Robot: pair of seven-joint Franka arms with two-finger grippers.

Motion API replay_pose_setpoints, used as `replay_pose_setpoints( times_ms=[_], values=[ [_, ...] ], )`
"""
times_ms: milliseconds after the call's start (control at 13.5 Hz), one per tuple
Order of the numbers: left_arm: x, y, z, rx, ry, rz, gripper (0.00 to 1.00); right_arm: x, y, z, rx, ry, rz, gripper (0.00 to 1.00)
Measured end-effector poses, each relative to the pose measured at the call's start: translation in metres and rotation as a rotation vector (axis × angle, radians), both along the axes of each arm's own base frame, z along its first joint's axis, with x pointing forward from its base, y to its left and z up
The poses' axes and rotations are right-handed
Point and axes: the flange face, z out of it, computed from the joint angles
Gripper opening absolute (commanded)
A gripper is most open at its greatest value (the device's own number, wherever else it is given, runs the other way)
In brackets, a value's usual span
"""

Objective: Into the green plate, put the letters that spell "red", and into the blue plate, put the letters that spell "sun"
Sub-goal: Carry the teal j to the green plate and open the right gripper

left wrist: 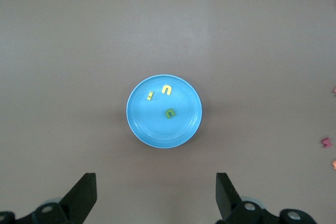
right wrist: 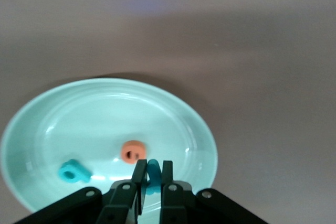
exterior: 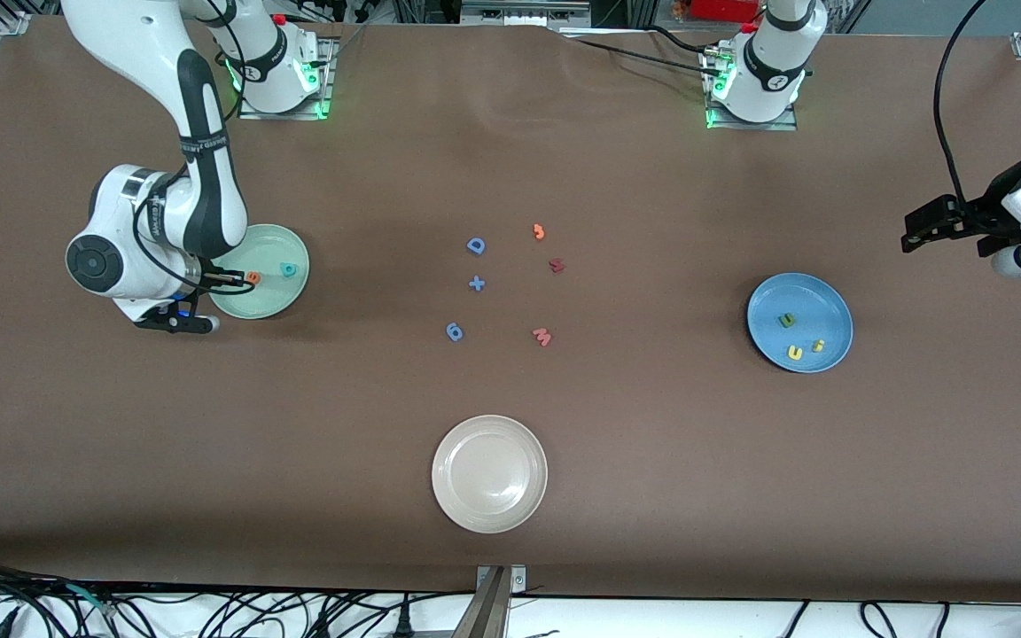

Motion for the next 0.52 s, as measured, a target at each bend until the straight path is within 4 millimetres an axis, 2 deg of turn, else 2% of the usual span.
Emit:
replay_pose_setpoints(
  times_ms=[222, 296, 370, 444, 519],
  values=[
    [0.0, 0.0, 0.0, 0.0, 0.001, 0.0, 1.0, -0.002, -0.011, -0.008, -0.002, 0.011, -0.032, 0.0],
    [0.0, 0.0, 0.0, 0.0, 0.001, 0.0, 1.0, -0.003, -0.011, -0.011, -0.005, 0.016, -0.035, 0.04],
    [0.0, 0.0, 0.0, 0.0, 0.001, 0.0, 1.0, -0.003, -0.011, -0.014, -0.008, 0.021, -0.035, 0.48],
    [0.0, 0.0, 0.0, 0.0, 0.001, 0.0, 1.0, -0.004, -0.01, -0.016, -0.01, 0.025, -0.034, 0.8],
    [0.0, 0.0, 0.0, 0.0, 0.001, 0.0, 1.0, -0.004, -0.009, -0.017, -0.011, 0.027, -0.033, 0.99]
  ],
)
